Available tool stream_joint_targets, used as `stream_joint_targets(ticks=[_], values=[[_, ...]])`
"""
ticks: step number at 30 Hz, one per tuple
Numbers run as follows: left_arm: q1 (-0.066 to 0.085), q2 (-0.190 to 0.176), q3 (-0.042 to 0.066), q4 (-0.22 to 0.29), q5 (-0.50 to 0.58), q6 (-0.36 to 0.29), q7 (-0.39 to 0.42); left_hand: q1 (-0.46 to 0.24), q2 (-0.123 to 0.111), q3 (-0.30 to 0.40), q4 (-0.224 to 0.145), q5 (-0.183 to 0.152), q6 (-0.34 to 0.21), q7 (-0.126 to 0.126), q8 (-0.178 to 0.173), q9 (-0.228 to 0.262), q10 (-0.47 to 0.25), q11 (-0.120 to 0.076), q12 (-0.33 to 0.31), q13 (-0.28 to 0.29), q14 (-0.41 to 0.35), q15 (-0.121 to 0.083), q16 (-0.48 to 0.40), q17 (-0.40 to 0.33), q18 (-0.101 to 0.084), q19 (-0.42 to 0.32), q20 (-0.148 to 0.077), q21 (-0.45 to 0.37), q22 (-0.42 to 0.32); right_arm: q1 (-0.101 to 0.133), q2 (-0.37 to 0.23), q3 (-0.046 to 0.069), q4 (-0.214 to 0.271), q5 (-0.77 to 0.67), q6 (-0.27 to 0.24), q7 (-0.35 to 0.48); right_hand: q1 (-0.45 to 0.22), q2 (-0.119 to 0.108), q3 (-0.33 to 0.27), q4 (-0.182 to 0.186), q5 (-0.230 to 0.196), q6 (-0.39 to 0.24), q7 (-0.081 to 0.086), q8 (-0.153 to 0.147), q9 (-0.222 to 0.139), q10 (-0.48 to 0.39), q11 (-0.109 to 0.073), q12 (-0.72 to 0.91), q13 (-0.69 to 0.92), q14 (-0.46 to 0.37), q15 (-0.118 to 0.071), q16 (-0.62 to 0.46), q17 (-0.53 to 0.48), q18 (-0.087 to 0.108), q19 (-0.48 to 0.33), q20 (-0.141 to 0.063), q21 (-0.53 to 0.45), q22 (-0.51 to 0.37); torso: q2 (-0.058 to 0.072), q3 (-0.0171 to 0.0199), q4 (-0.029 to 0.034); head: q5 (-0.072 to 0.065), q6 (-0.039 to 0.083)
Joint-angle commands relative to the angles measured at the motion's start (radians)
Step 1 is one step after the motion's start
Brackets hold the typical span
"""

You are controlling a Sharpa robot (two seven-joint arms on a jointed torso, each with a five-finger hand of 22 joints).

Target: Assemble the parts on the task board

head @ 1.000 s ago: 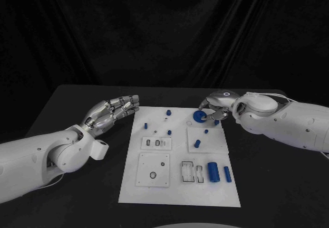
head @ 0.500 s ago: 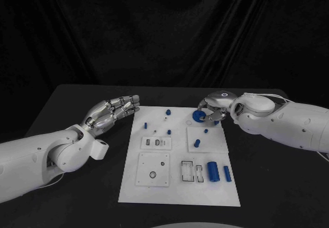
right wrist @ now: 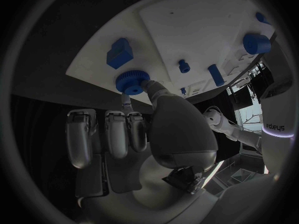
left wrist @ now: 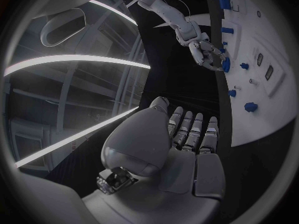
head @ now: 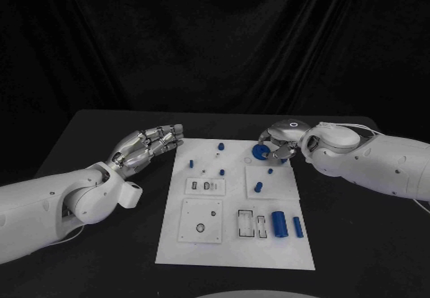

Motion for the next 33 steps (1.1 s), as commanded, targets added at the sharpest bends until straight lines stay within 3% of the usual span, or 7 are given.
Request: stream_joint_targets(ticks=[1, 5, 10, 15, 24, 31, 33], values=[[0.001, -0.002, 0.001, 0.002, -0.007, 0.018, 0.008, 0.009, 0.001, 0.006, -0.001, 0.003, 0.001, 0.003, 0.003, 0.0, -0.003, 0.001, -0.001, 0.0, -0.006, 0.002, -0.002, 0.0, 0.013, -0.002, 0.006, -0.003, 0.0, -0.006, -0.008, -0.004, 0.018, -0.008, -0.02, 0.004, 0.005, 0.001, 0.004, -0.001, 0.012, 0.0, 0.0, 0.062, 0.127, 0.109, 0.004, 0.003, 0.263, 0.106, 0.002, 0.003, 0.263, -0.016, 0.109, 0.003, 0.009, 0.263, 0.0, -0.0001, 0.0012, 0.001, -0.002], [0.001, -0.005, 0.001, 0.005, -0.007, 0.017, 0.007, 0.009, 0.001, 0.007, -0.001, 0.003, 0.002, 0.003, 0.004, 0.0, -0.002, 0.002, 0.0, 0.0, -0.005, 0.003, 0.0, 0.0, 0.013, -0.002, 0.006, -0.003, 0.0, 0.008, -0.016, -0.004, 0.049, -0.008, -0.034, 0.006, -0.004, -0.002, 0.007, 0.004, 0.022, 0.002, 0.002, 0.066, 0.131, 0.109, 0.006, 0.003, 0.263, 0.106, 0.003, 0.003, 0.263, -0.016, 0.109, 0.004, 0.009, 0.263, 0.001, 0.0001, 0.0004, 0.004, -0.006], [0.001, -0.009, 0.001, 0.007, -0.007, 0.016, 0.005, 0.009, 0.001, 0.007, -0.001, 0.003, 0.002, 0.003, 0.004, 0.0, -0.002, 0.002, 0.0, 0.0, -0.005, 0.003, 0.0, 0.0, 0.013, -0.002, 0.006, -0.003, 0.0, 0.047, -0.019, -0.004, 0.096, 0.012, -0.037, 0.006, -0.016, -0.005, 0.011, 0.012, 0.026, 0.007, 0.002, 0.067, 0.131, 0.109, 0.006, 0.003, 0.263, 0.106, 0.003, 0.003, 0.263, -0.016, 0.109, 0.004, 0.009, 0.263, 0.001, -0.0005, -0.004, 0.008, -0.011], [0.001, -0.007, 0.001, 0.005, -0.007, 0.016, 0.004, 0.009, 0.001, 0.008, -0.001, 0.003, 0.002, 0.003, 0.004, 0.0, -0.002, 0.002, 0.001, 0.0, -0.004, 0.003, 0.0, 0.0, 0.013, -0.001, 0.007, -0.003, 0.001, 0.07, 0.0, -0.004, 0.114, 0.051, -0.026, 0.01, -0.018, -0.005, 0.016, 0.014, 0.031, 0.011, 0.004, 0.066, 0.129, 0.109, 0.007, 0.003, 0.263, 0.106, 0.004, 0.003, 0.263, -0.016, 0.109, 0.005, 0.009, 0.263, 0.002, -0.0019, -0.0026, 0.0, -0.014], [0.001, 0.007, 0.001, -0.002, -0.007, 0.02, 0.002, 0.009, 0.001, 0.008, -0.001, 0.003, 0.002, 0.003, 0.004, 0.0, -0.002, 0.002, 0.001, 0.0, -0.004, 0.003, 0.0, 0.0, 0.013, -0.001, 0.007, -0.003, 0.001, 0.08, 0.086, -0.004, 0.081, 0.07, 0.019, 0.025, -0.02, -0.008, 0.028, 0.017, 0.033, 0.012, 0.009, 0.054, 0.12, 0.109, 0.011, 0.003, 0.263, 0.106, 0.007, 0.003, 0.263, -0.016, 0.109, 0.007, 0.009, 0.263, 0.003, -0.0026, 0.0001, -0.012, -0.013], [0.001, 0.012, 0.001, -0.005, -0.007, 0.02, 0.002, 0.009, 0.001, 0.008, -0.001, 0.003, 0.002, 0.003, 0.004, 0.0, -0.002, 0.002, 0.001, 0.0, -0.004, 0.003, 0.0, 0.0, 0.013, -0.001, 0.007, -0.003, 0.001, 0.074, 0.159, -0.004, 0.032, 0.073, 0.044, 0.036, -0.021, -0.011, 0.035, 0.018, 0.034, 0.011, 0.011, 0.044, 0.113, 0.109, 0.014, 0.003, 0.263, 0.106, 0.01, 0.003, 0.263, -0.016, 0.109, 0.009, 0.009, 0.263, 0.001, -0.0012, 0.0005, -0.018, -0.013], [0.001, 0.013, 0.001, -0.006, -0.007, 0.02, 0.002, 0.009, 0.001, 0.008, -0.001, 0.003, 0.002, 0.003, 0.004, 0.0, -0.002, 0.002, 0.001, 0.0, -0.004, 0.003, 0.0, 0.0, 0.013, -0.001, 0.007, -0.003, 0.001, 0.069, 0.175, -0.004, 0.016, 0.073, 0.046, 0.039, -0.021, -0.011, 0.036, 0.018, 0.034, 0.011, 0.011, 0.043, 0.113, 0.109, 0.014, 0.003, 0.263, 0.106, 0.01, 0.003, 0.263, -0.016, 0.109, 0.009, 0.009, 0.263, 0.003, -0.0006, 0.0035, -0.022, -0.011]])
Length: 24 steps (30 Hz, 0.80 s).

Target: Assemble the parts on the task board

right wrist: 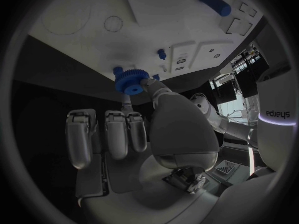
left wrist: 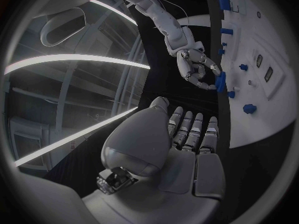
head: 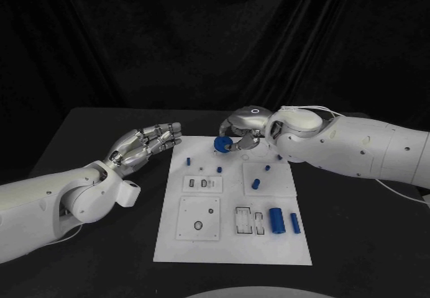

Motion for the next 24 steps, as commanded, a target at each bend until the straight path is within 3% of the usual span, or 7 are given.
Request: stream_joint_targets(ticks=[1, 7, 14, 24], values=[[0.001, 0.003, 0.001, -0.001, -0.007, 0.016, 0.01, 0.009, 0.001, 0.008, -0.001, 0.003, 0.002, 0.003, 0.004, 0.0, -0.002, 0.002, 0.001, 0.0, -0.004, 0.003, 0.0, 0.0, 0.013, -0.001, 0.007, -0.003, 0.001, -0.009, 0.021, 0.001, -0.025, 0.01, 0.026, 0.011, -0.002, 0.0, 0.007, -0.001, 0.003, 0.007, 0.004, 0.014, 0.112, 0.102, 0.007, 0.003, 0.263, 0.103, 0.007, 0.003, 0.263, -0.016, 0.106, 0.006, 0.002, 0.263, 0.001, 0.0017, 0.0044, -0.007, 0.002], [0.001, 0.007, 0.001, -0.002, -0.007, 0.016, 0.01, 0.009, 0.0, 0.01, 0.0, 0.004, 0.002, 0.004, 0.004, 0.0, -0.001, 0.002, 0.001, 0.0, -0.004, 0.004, 0.001, 0.001, 0.013, -0.001, 0.007, -0.003, 0.0, -0.024, 0.057, 0.001, -0.067, 0.01, 0.032, 0.018, -0.001, 0.0, 0.01, -0.001, 0.004, 0.009, 0.005, 0.011, 0.11, 0.102, 0.008, 0.003, 0.263, 0.103, 0.008, 0.003, 0.263, -0.016, 0.106, 0.006, 0.002, 0.263, -0.001, 0.0027, 0.0047, -0.005, 0.001], [0.001, 0.008, 0.001, -0.003, -0.007, 0.017, 0.01, 0.009, 0.0, 0.01, 0.0, 0.004, 0.002, 0.004, 0.004, 0.0, -0.001, 0.002, 0.001, 0.0, -0.004, 0.004, 0.001, 0.001, 0.013, -0.001, 0.007, -0.003, 0.0, -0.036, 0.076, 0.001, -0.089, 0.01, 0.038, 0.021, -0.001, -0.002, 0.012, -0.002, 0.003, 0.01, 0.006, 0.007, 0.108, 0.102, 0.01, 0.003, 0.263, 0.103, 0.009, 0.003, 0.263, -0.016, 0.106, 0.007, 0.002, 0.263, -0.002, 0.0016, 0.0009, 0.0, -0.003], [0.001, 0.014, 0.001, -0.006, -0.007, 0.021, 0.01, 0.009, 0.0, 0.01, 0.0, 0.004, 0.002, 0.004, 0.004, 0.0, -0.001, 0.002, 0.001, 0.0, -0.004, 0.004, 0.001, 0.001, 0.013, -0.001, 0.007, -0.003, 0.0, -0.048, 0.1, 0.001, -0.12, 0.01, 0.045, 0.022, 0.0, -0.005, 0.021, -0.003, 0.0, 0.007, 0.009, -0.009, 0.098, 0.102, 0.013, 0.003, 0.263, 0.103, 0.013, 0.003, 0.263, -0.016, 0.106, 0.01, 0.002, 0.263, 0.0, 0.0021, 0.0011, -0.002, -0.005]])
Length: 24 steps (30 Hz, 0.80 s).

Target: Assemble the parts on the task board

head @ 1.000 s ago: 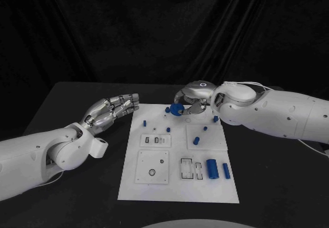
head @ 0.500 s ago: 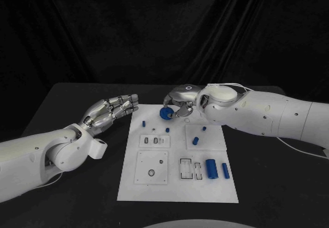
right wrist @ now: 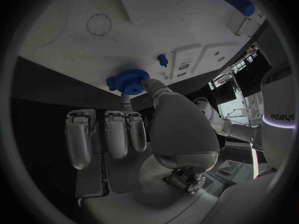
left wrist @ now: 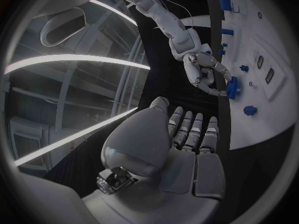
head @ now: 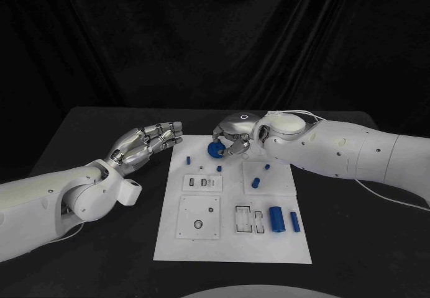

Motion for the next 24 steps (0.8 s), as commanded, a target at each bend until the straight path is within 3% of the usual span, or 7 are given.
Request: stream_joint_targets(ticks=[1, 4, 11, 24], values=[[0.001, 0.002, 0.001, 0.0, -0.007, 0.019, 0.011, 0.009, 0.0, 0.004, 0.0, 0.004, 0.002, 0.004, 0.004, 0.0, -0.001, 0.002, 0.001, 0.0, -0.004, 0.004, 0.001, 0.001, 0.013, -0.001, 0.007, -0.003, 0.0, -0.006, 0.004, 0.0, -0.007, 0.0, 0.012, 0.001, 0.007, 0.002, 0.007, 0.0, 0.002, 0.003, -0.001, -0.006, 0.097, 0.106, 0.009, 0.003, 0.263, 0.104, 0.006, 0.003, 0.263, -0.016, 0.102, 0.007, 0.002, 0.263, 0.001, 0.0, -0.0003, 0.0, 0.001], [0.001, 0.003, 0.001, -0.001, -0.007, 0.019, 0.01, 0.01, 0.0, 0.006, 0.0, 0.004, 0.001, 0.004, 0.004, 0.0, -0.001, 0.003, 0.001, 0.0, -0.003, 0.004, 0.001, 0.001, 0.013, -0.001, 0.007, -0.003, 0.0, -0.008, 0.009, 0.0, -0.013, 0.0, 0.013, 0.002, 0.007, 0.001, 0.01, -0.001, 0.002, 0.0, -0.001, -0.013, 0.093, 0.106, 0.009, 0.003, 0.263, 0.104, 0.007, 0.003, 0.263, -0.016, 0.102, 0.008, 0.002, 0.263, 0.0, -0.0003, -0.0029, 0.002, 0.0], [0.001, 0.003, 0.001, -0.002, -0.007, 0.02, 0.01, 0.01, 0.0, 0.006, 0.0, 0.004, 0.001, 0.004, 0.004, 0.0, -0.001, 0.003, 0.001, 0.0, -0.003, 0.004, 0.001, 0.001, 0.013, -0.001, 0.007, -0.003, 0.0, -0.013, 0.017, 0.0, -0.02, 0.0, 0.025, 0.002, 0.004, -0.001, 0.022, 0.0, 0.001, -0.012, 0.002, -0.04, 0.078, 0.106, 0.01, 0.003, 0.263, 0.104, 0.008, 0.003, 0.263, -0.016, 0.102, 0.01, 0.002, 0.263, 0.0, -0.0002, -0.0023, 0.002, -0.003], [0.001, 0.003, 0.001, -0.002, -0.007, 0.02, 0.008, 0.01, 0.0, 0.006, 0.0, 0.004, 0.001, 0.004, 0.004, 0.0, -0.001, 0.003, 0.001, 0.0, -0.003, 0.004, 0.001, 0.001, 0.013, -0.001, 0.007, -0.003, 0.0, -0.015, 0.027, 0.0, -0.027, 0.0, 0.051, -0.005, -0.005, -0.016, 0.046, -0.004, -0.011, -0.078, -0.01, -0.141, 0.016, 0.106, 0.002, 0.003, 0.263, 0.104, 0.003, 0.003, 0.263, -0.016, 0.102, 0.007, 0.002, 0.263, 0.0, -0.0009, -0.0034, 0.001, -0.005]])
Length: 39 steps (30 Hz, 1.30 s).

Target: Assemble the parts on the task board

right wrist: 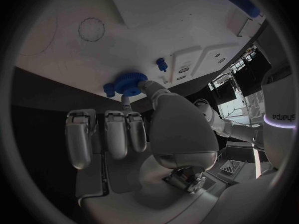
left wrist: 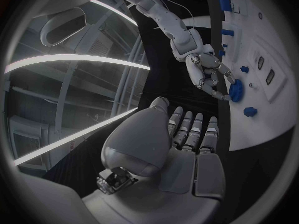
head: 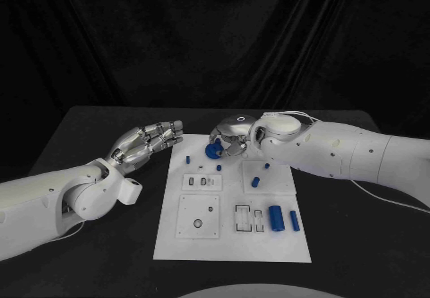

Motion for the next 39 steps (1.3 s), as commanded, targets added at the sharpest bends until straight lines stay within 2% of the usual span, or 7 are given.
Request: stream_joint_targets(ticks=[1, 6, 12, 23, 26, 33, 39], values=[[0.001, 0.0, 0.001, 0.001, -0.007, 0.015, 0.01, 0.01, 0.0, 0.006, 0.0, 0.004, 0.001, 0.004, 0.004, 0.0, -0.001, 0.003, 0.001, 0.0, -0.003, 0.004, 0.001, 0.001, 0.013, -0.001, 0.007, -0.003, 0.0, -0.003, 0.002, 0.0, -0.001, -0.001, 0.026, -0.007, -0.005, -0.015, 0.008, -0.002, -0.004, -0.026, -0.004, -0.027, -0.021, 0.102, -0.003, 0.003, 0.263, 0.104, 0.002, 0.003, 0.263, -0.016, 0.106, 0.003, 0.002, 0.263, 0.0, -0.0003, -0.0014, 0.001, -0.001], [0.001, -0.001, 0.001, 0.0, -0.007, 0.015, 0.009, 0.01, 0.0, 0.006, 0.0, 0.004, 0.001, 0.004, 0.004, 0.0, -0.001, 0.003, 0.001, 0.0, -0.003, 0.004, 0.001, 0.001, 0.013, -0.001, 0.007, -0.003, 0.0, -0.003, 0.003, 0.0, -0.002, -0.001, 0.028, -0.005, -0.006, -0.015, 0.011, -0.01, -0.008, -0.097, -0.029, -0.087, -0.068, 0.102, -0.023, 0.003, 0.263, 0.104, -0.014, 0.003, 0.263, -0.016, 0.106, -0.01, 0.002, 0.263, 0.0, -0.0005, -0.0016, 0.001, -0.002], [0.001, -0.001, 0.001, 0.0, -0.007, 0.015, 0.009, 0.01, -0.001, 0.008, 0.0, 0.004, 0.0, 0.005, 0.004, 0.0, -0.001, 0.004, 0.002, 0.0, -0.004, 0.005, 0.001, 0.001, 0.013, -0.001, 0.008, -0.003, 0.001, -0.003, 0.001, 0.0, -0.004, -0.002, 0.02, 0.004, -0.019, -0.013, 0.005, -0.008, -0.036, -0.098, -0.051, -0.101, -0.091, 0.102, -0.042, 0.003, 0.263, 0.104, -0.03, 0.003, 0.263, -0.016, 0.106, -0.026, 0.002, 0.263, 0.0, 0.0, -0.002, 0.001, -0.002], [0.001, -0.001, 0.001, -0.001, -0.007, 0.016, 0.008, 0.01, -0.001, 0.008, 0.0, 0.004, 0.0, 0.005, 0.004, 0.0, -0.001, 0.004, 0.002, 0.0, -0.004, 0.005, 0.001, 0.001, 0.013, -0.001, 0.008, -0.003, 0.001, -0.003, -0.014, 0.0, 0.001, -0.002, 0.005, 0.01, -0.041, -0.01, -0.008, 0.005, -0.068, -0.084, -0.037, -0.102, -0.107, 0.102, -0.035, 0.003, 0.263, 0.104, -0.029, 0.003, 0.263, -0.016, 0.106, -0.028, 0.002, 0.263, 0.001, 0.0013, -0.0024, 0.002, 0.003], [0.001, -0.003, 0.001, 0.0, -0.007, 0.015, 0.008, 0.01, -0.001, 0.008, 0.0, 0.004, 0.0, 0.005, 0.004, 0.0, -0.001, 0.004, 0.002, 0.0, -0.004, 0.005, 0.001, 0.001, 0.013, -0.001, 0.008, -0.003, 0.001, -0.002, -0.033, 0.0, 0.013, -0.002, -0.037, 0.022, -0.051, -0.005, -0.019, 0.012, -0.13, -0.072, -0.026, -0.102, -0.119, 0.102, -0.026, 0.003, 0.263, 0.104, -0.02, 0.003, 0.263, -0.016, 0.106, -0.021, 0.002, 0.263, 0.0, 0.0012, -0.0023, 0.005, 0.006], [0.001, -0.013, 0.001, 0.003, -0.007, 0.013, 0.007, 0.01, -0.002, 0.011, 0.0, 0.004, 0.001, 0.005, 0.004, 0.0, 0.0, 0.005, 0.004, 0.001, -0.003, 0.005, 0.001, 0.001, 0.013, 0.0, 0.008, -0.003, 0.001, 0.032, -0.126, 0.0, 0.099, -0.002, -0.155, 0.047, -0.058, 0.008, -0.062, 0.034, -0.318, -0.058, -0.032, -0.105, -0.148, 0.102, -0.027, 0.003, 0.263, 0.104, -0.02, 0.003, 0.263, -0.016, 0.106, -0.018, 0.002, 0.263, -0.001, 0.0011, -0.0019, 0.01, 0.014], [0.001, -0.018, 0.001, 0.004, -0.007, 0.011, 0.005, 0.01, -0.002, 0.011, 0.0, 0.004, 0.003, 0.005, 0.005, 0.0, 0.001, 0.005, 0.005, 0.001, -0.003, 0.005, 0.002, 0.001, 0.013, 0.0, 0.008, -0.002, 0.001, 0.086, -0.258, 0.0, 0.221, -0.001, -0.189, 0.021, -0.053, 0.015, -0.07, 0.041, -0.311, -0.042, -0.031, -0.096, -0.151, 0.102, -0.028, 0.003, 0.263, 0.104, -0.022, 0.003, 0.263, -0.016, 0.106, -0.02, 0.002, 0.263, -0.001, 0.0015, -0.0016, 0.005, 0.018]])
